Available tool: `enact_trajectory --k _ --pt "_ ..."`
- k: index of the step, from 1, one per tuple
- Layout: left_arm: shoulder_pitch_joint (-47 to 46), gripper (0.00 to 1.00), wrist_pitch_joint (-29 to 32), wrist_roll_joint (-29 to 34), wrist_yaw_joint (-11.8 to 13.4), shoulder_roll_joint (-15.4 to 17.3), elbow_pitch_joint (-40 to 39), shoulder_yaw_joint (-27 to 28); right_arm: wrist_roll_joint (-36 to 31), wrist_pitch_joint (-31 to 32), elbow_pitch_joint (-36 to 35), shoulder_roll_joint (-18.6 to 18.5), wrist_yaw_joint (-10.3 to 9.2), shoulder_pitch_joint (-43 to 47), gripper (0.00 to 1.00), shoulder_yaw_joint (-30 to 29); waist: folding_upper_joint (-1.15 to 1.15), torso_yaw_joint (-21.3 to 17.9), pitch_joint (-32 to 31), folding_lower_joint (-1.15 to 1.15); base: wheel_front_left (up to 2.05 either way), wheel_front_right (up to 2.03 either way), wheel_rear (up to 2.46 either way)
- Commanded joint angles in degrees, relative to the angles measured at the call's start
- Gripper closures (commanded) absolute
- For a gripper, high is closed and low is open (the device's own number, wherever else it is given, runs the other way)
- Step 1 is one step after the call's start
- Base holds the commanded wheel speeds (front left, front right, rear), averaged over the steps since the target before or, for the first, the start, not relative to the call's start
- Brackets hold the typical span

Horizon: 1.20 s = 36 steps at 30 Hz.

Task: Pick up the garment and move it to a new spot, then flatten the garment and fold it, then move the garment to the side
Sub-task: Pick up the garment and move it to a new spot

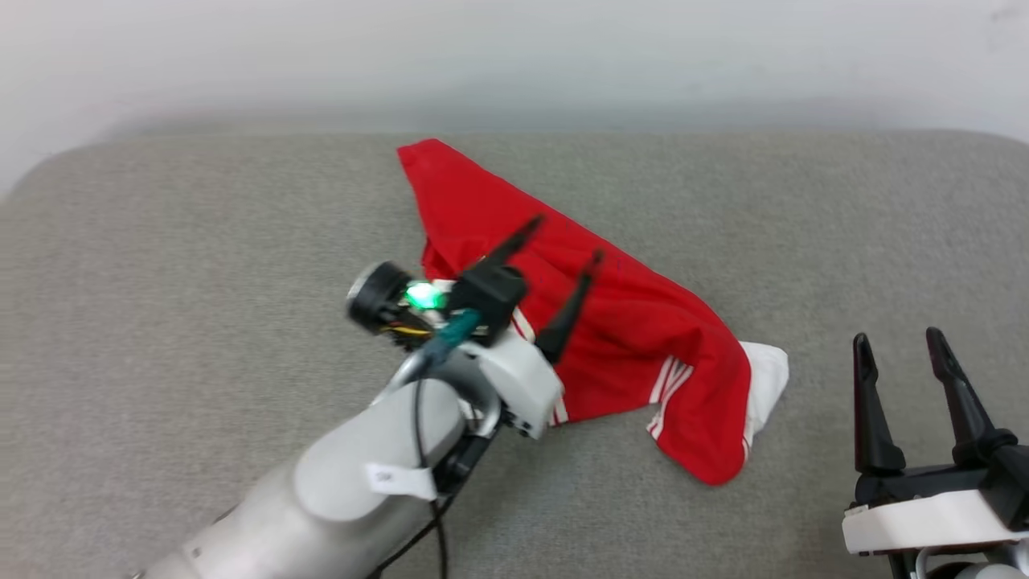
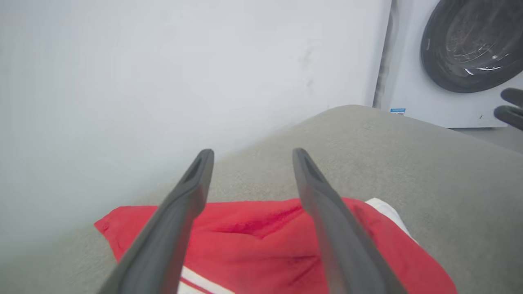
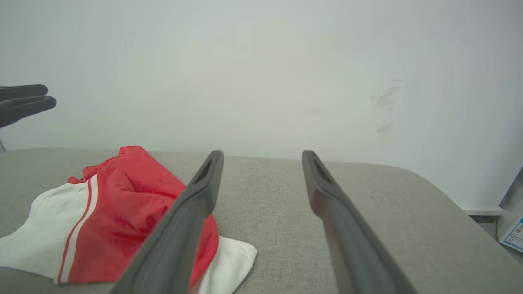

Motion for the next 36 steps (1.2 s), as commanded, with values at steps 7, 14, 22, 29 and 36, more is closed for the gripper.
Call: enact_trajectory --k 7,14,22,29,36 --pt "12.1 0.0 -0.3 8.4 9.0 5.6 -12.4 12.6 0.6 -0.1 0.4 0.1 -0.04 1.5 0.0 0.1 0.0 3.2 -3.0 0.0 0.0 0.0 0.0" --pt "25.3 0.0 -0.3 14.3 12.6 7.2 -19.1 23.8 1.3 -0.1 1.0 0.1 -0.04 2.6 0.0 0.5 0.0 4.2 -5.3 0.0 0.0 0.0 0.0" --pt "38.4 0.0 -0.3 20.2 11.9 4.7 -23.3 35.6 2.2 -0.1 1.6 0.1 -0.04 4.1 0.0 0.8 0.0 4.5 -7.3 0.0 0.0 0.0 0.0" --pt "45.6 0.0 -0.3 23.8 7.2 0.6 -23.1 42.3 3.6 -0.1 2.2 0.1 -0.04 5.0 0.0 1.0 0.0 4.3 -8.3 0.0 0.0 0.0 0.0" --pt "49.4 0.0 -0.3 27.3 3.0 -3.0 -22.1 47.1 4.7 -0.1 2.7 0.1 -0.04 6.2 0.0 1.6 0.0 3.5 -9.0 0.0 0.0 0.0 0.0"
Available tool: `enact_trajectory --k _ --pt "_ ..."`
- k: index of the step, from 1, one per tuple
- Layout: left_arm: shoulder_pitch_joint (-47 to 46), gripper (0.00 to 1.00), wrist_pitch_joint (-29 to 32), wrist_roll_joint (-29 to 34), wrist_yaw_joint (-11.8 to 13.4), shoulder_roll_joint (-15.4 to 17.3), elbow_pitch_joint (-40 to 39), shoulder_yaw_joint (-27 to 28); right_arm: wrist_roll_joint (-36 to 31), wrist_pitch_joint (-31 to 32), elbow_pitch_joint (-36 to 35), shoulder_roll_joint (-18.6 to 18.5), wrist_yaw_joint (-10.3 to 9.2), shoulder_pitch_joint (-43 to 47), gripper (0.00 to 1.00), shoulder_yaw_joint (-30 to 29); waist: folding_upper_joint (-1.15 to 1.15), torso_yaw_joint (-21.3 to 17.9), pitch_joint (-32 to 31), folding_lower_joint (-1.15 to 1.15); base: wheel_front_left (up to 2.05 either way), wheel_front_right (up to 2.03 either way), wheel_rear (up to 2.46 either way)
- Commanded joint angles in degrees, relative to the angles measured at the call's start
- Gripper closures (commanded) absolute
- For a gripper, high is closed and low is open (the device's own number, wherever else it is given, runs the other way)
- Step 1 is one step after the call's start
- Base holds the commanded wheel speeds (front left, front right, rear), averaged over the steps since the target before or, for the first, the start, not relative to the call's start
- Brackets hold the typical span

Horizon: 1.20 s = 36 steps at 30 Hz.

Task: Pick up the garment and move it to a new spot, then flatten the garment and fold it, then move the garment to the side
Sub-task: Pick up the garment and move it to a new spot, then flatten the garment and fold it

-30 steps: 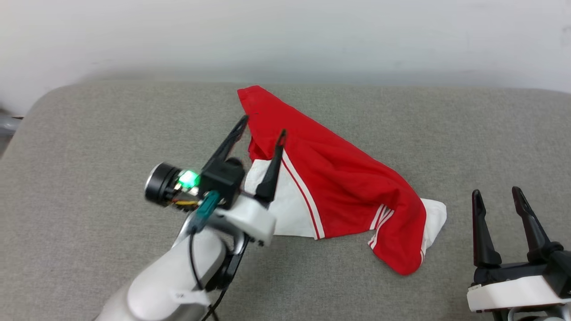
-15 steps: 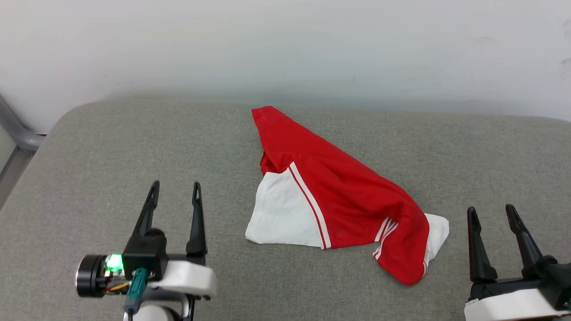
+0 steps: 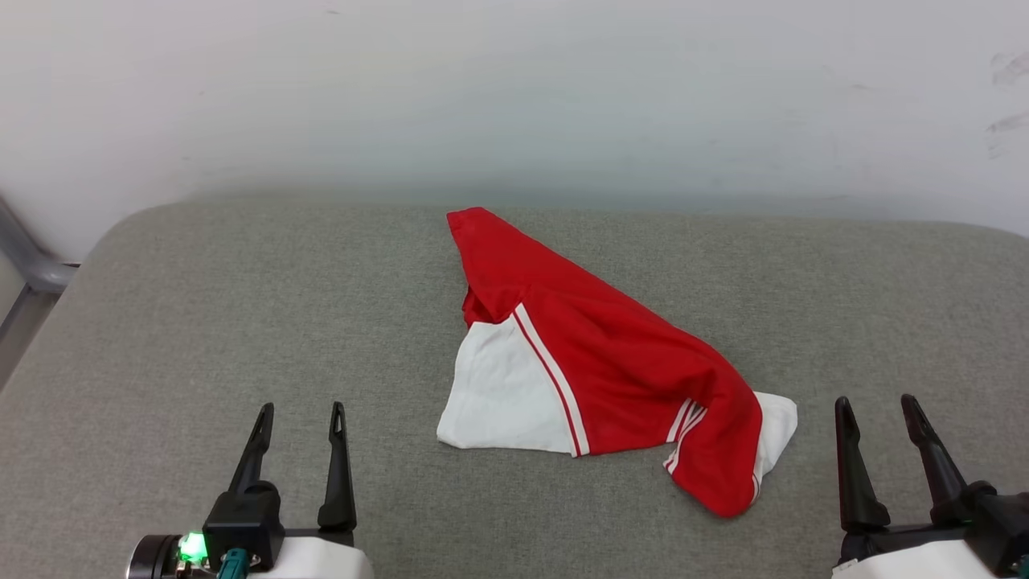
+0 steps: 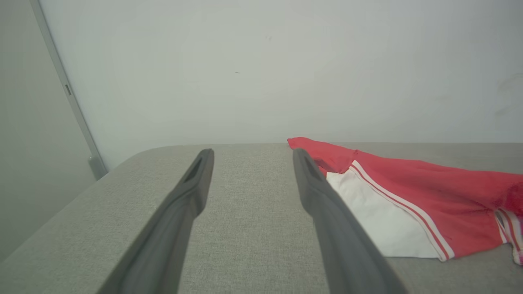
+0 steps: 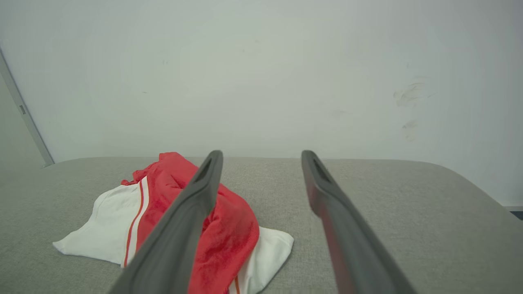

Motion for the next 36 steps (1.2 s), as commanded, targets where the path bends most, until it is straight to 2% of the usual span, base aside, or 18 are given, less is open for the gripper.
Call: enact_trajectory --k 1,11,26,31,36 --pt "1.0 0.0 -0.1 0.9 -0.9 -0.8 0.3 1.2 0.3 -0.1 0.2 0.1 -0.04 0.7 0.0 0.1 0.0 -0.3 -0.2 0.01 0.0 0.0 0.0" --pt "2.7 0.0 -0.2 4.6 -5.2 -4.4 1.6 5.8 0.9 -0.1 0.6 0.1 -0.04 1.5 0.0 0.1 0.0 -0.9 -0.6 0.01 0.0 0.0 0.0" --pt "1.4 0.0 -0.1 7.9 -9.7 -6.4 4.2 9.3 0.8 -0.1 0.5 0.1 -0.04 1.3 0.0 0.0 0.0 -0.9 -0.6 0.01 0.0 0.0 0.0" --pt "-2.4 0.0 -0.2 8.1 -12.8 -5.0 4.9 9.4 0.6 -0.1 0.3 0.1 -0.04 0.8 0.0 -0.1 0.0 -0.6 -0.2 0.01 0.0 0.0 0.0" --pt "-10.1 0.0 -0.1 8.2 -17.7 -1.9 8.0 8.2 0.3 -0.1 0.3 0.1 -0.04 -0.1 0.0 0.1 0.0 -0.4 0.6 0.01 0.0 0.0 0.0"
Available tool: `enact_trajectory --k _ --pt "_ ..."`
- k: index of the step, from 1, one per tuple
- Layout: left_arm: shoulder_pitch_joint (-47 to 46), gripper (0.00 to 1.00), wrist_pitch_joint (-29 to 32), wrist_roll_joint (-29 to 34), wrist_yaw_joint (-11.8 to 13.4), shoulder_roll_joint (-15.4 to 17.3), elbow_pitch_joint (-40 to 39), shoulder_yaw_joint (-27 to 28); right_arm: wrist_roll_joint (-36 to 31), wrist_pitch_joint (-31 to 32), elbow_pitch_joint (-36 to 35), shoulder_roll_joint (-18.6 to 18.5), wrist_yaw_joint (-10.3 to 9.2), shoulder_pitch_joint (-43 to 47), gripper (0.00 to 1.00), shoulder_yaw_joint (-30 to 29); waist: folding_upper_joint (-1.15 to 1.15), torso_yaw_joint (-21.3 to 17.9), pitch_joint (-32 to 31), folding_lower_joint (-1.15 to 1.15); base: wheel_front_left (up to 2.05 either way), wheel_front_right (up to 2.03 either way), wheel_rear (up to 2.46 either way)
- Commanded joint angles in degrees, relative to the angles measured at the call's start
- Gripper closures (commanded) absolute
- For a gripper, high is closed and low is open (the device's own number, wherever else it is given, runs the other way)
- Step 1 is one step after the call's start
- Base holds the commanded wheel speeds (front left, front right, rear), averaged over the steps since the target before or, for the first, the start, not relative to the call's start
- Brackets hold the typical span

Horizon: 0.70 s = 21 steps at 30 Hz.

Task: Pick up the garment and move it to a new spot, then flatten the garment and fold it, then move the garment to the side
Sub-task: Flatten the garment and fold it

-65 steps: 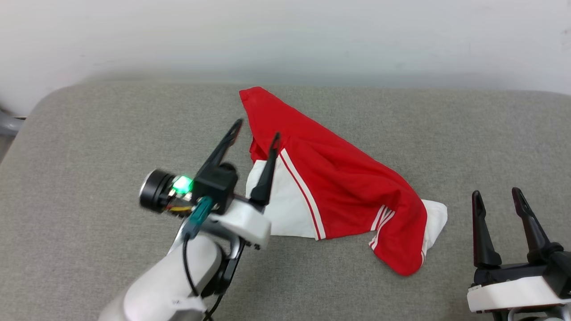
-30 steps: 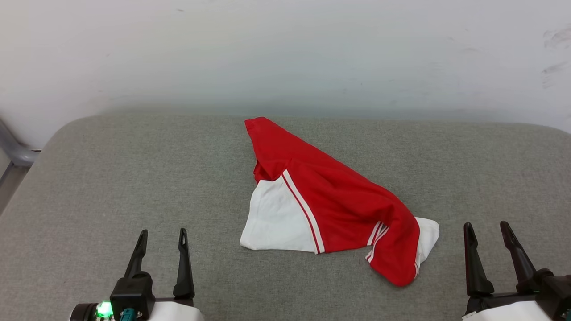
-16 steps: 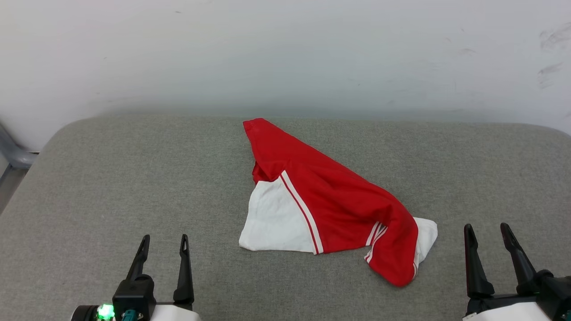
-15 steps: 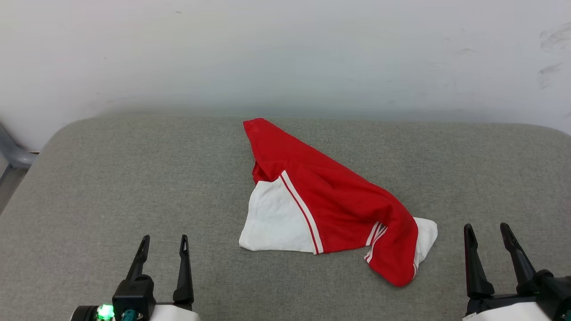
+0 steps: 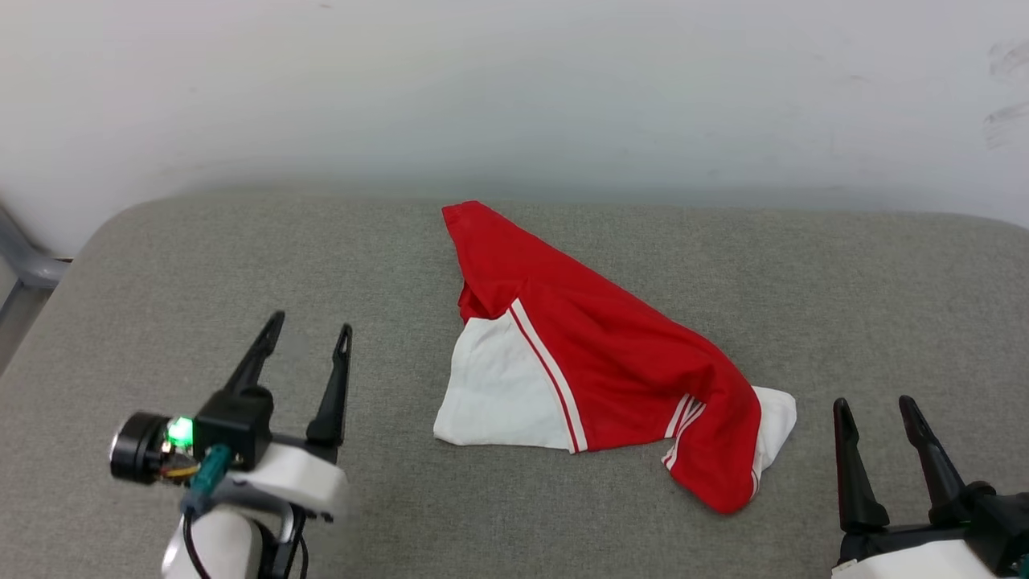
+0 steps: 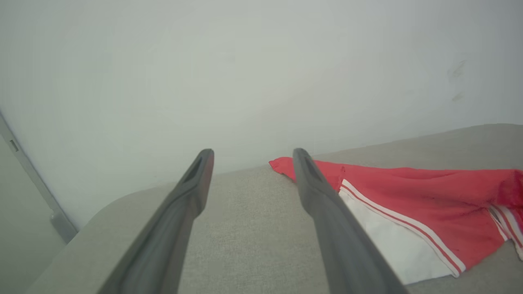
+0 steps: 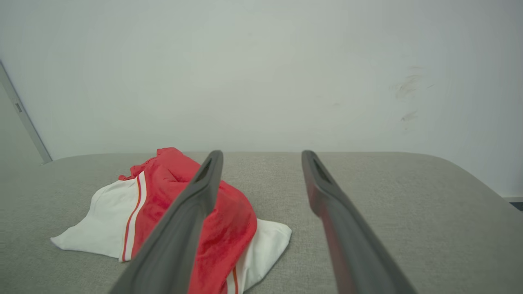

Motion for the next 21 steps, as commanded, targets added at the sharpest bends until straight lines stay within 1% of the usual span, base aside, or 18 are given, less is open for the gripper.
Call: enact_trajectory --k 1,4,8,10,13,17,21 --pt "-2.2 0.0 0.1 -0.2 -0.8 0.7 0.7 -0.3 -0.3 -0.1 -0.1 0.1 -0.04 -0.8 0.0 0.1 0.0 -0.1 0.3 0.0 0.0 0.0 0.0" --pt "-7.9 0.0 2.6 -1.1 -3.0 2.4 2.0 -1.4 -0.5 -0.1 -0.1 0.1 -0.04 -1.4 0.0 0.5 0.0 -0.4 1.0 0.0 0.0 0.0 0.0" --pt "-14.5 0.0 7.8 -3.5 -4.7 4.5 2.4 -4.1 -0.5 -0.1 -0.5 0.1 -0.04 -2.6 0.0 1.0 0.0 -1.1 2.8 0.0 0.0 0.0 0.0" --pt "-17.6 0.0 11.3 -5.3 -5.0 5.7 2.9 -5.8 -0.6 -0.1 -0.6 0.1 -0.04 -3.1 0.0 1.1 0.0 -1.4 3.6 0.0 0.0 0.0 0.0" --pt "-21.2 0.0 18.1 -10.4 -5.1 6.8 4.0 -9.6 -0.8 -0.1 -0.9 0.1 -0.04 -4.0 0.0 1.0 0.0 -1.9 5.0 0.0 0.0 0.0 0.0" --pt "-25.9 0.0 27.8 -18.3 -5.1 10.5 4.7 -16.6 -1.0 -0.1 -1.0 0.1 -0.04 -5.1 0.0 1.0 0.0 -2.6 6.9 0.0 0.0 0.0 0.0" --pt "-29.5 0.0 37.4 -24.6 -5.2 13.7 5.2 -23.4 -1.0 -0.1 -1.0 0.1 -0.04 -6.0 0.0 1.0 0.0 -3.4 8.5 0.0 0.0 0.0 0.0"
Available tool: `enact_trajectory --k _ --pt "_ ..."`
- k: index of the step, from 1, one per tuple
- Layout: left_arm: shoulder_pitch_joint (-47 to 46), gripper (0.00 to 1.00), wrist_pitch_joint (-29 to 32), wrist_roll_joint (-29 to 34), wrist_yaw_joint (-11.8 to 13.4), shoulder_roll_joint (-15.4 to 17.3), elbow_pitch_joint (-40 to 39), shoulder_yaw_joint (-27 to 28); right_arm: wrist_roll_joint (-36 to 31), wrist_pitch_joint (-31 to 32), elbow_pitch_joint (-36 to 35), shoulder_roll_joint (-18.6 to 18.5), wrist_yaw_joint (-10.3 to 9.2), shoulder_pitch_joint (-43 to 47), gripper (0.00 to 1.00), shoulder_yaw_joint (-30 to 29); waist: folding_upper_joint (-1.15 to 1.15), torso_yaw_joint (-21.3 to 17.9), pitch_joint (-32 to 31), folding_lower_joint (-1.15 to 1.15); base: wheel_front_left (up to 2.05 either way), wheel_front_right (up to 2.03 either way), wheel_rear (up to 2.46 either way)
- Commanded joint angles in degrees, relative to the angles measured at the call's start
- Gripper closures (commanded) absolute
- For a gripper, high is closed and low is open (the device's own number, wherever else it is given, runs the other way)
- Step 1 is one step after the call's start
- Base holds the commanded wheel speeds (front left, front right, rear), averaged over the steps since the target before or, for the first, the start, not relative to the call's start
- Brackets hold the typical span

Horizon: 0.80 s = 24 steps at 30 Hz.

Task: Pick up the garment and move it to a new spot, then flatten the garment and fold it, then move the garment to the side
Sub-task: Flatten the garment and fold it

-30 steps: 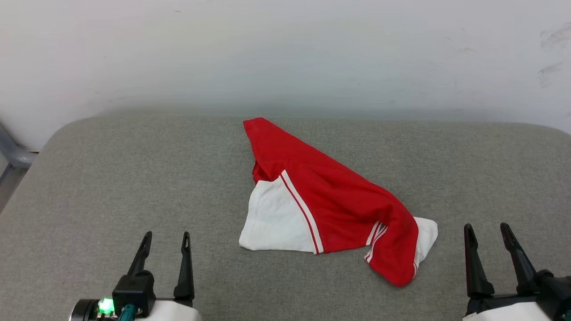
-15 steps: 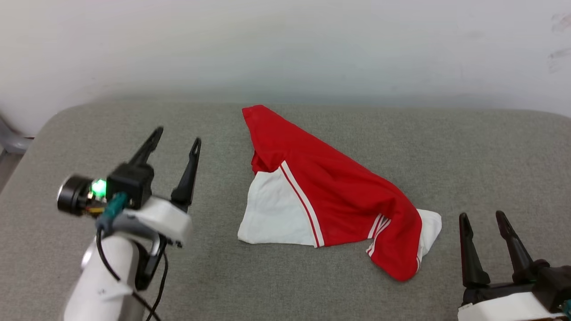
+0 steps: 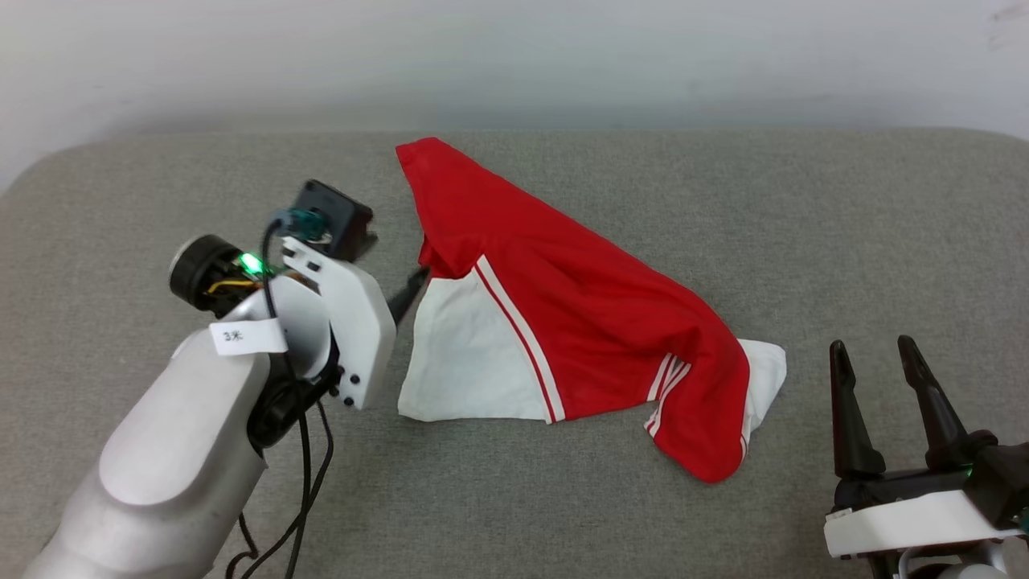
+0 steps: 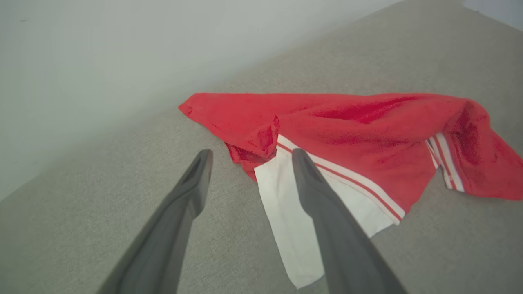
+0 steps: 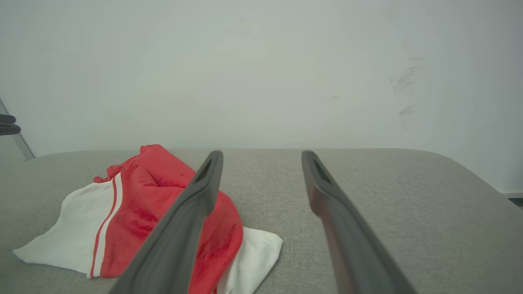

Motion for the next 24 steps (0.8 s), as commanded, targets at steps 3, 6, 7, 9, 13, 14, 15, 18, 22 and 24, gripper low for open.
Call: enact_trajectory --k 3,6,7,9,13,14,15,18,22,24 --pt "-2.8 0.0 6.9 -4.4 0.0 2.8 0.0 -5.5 -0.3 -0.1 -0.2 0.1 -0.04 -1.2 0.0 0.1 0.0 -1.0 1.5 -0.01 0.0 0.0 0.0" --pt "-4.3 0.0 11.6 -8.1 0.0 4.7 0.1 -9.7 -0.3 -0.1 -0.3 0.1 -0.04 -1.9 0.0 0.2 0.0 -1.6 2.6 -0.01 0.0 0.0 0.0" --pt "-4.9 0.0 12.8 -9.0 0.0 5.3 0.1 -10.9 -0.4 -0.1 -0.4 0.1 -0.04 -2.0 0.0 0.2 0.0 -1.7 3.0 -0.01 0.0 0.0 0.0" --pt "-5.9 0.0 14.7 -10.8 0.0 6.3 0.5 -13.1 -0.4 -0.1 -0.4 0.1 -0.04 -2.5 0.0 0.3 0.0 -2.1 3.7 -0.01 0.0 0.0 0.0" --pt "-7.5 0.0 16.5 -13.1 0.0 7.8 1.9 -16.4 -0.3 -0.1 -0.6 0.1 -0.04 -3.7 0.0 0.3 0.0 -2.8 5.8 -0.01 0.0 0.0 0.0" --pt "-7.8 0.0 16.8 -13.4 0.0 8.3 2.4 -17.2 -0.3 -0.1 -0.6 0.1 -0.04 -3.9 0.0 0.3 0.0 -3.0 6.3 -0.01 0.0 0.0 0.0" --pt "-8.0 0.0 17.2 -13.8 0.0 8.7 2.9 -18.2 -0.2 -0.1 -0.7 0.1 -0.04 -4.2 0.0 0.4 0.0 -3.2 6.8 -0.01 0.0 0.0 0.0" --pt "-9.0 0.0 18.0 -15.0 0.0 9.3 4.1 -20.9 -0.2 -0.1 -0.8 0.1 -0.04 -5.1 0.0 0.4 0.0 -3.7 8.3 -0.01 0.0 0.0 0.0" --pt "-9.5 0.0 18.9 -17.0 0.0 10.0 5.2 -24.5 -0.1 -0.1 -0.9 0.1 -0.04 -6.0 0.0 0.5 0.0 -4.2 9.9 -0.01 0.0 0.0 0.0" --pt "-9.4 0.0 19.2 -18.4 0.0 9.8 5.6 -26.4 0.0 -0.1 -0.9 0.1 -0.04 -6.7 0.0 0.5 0.0 -4.4 10.6 -0.01 0.0 0.0 0.0"
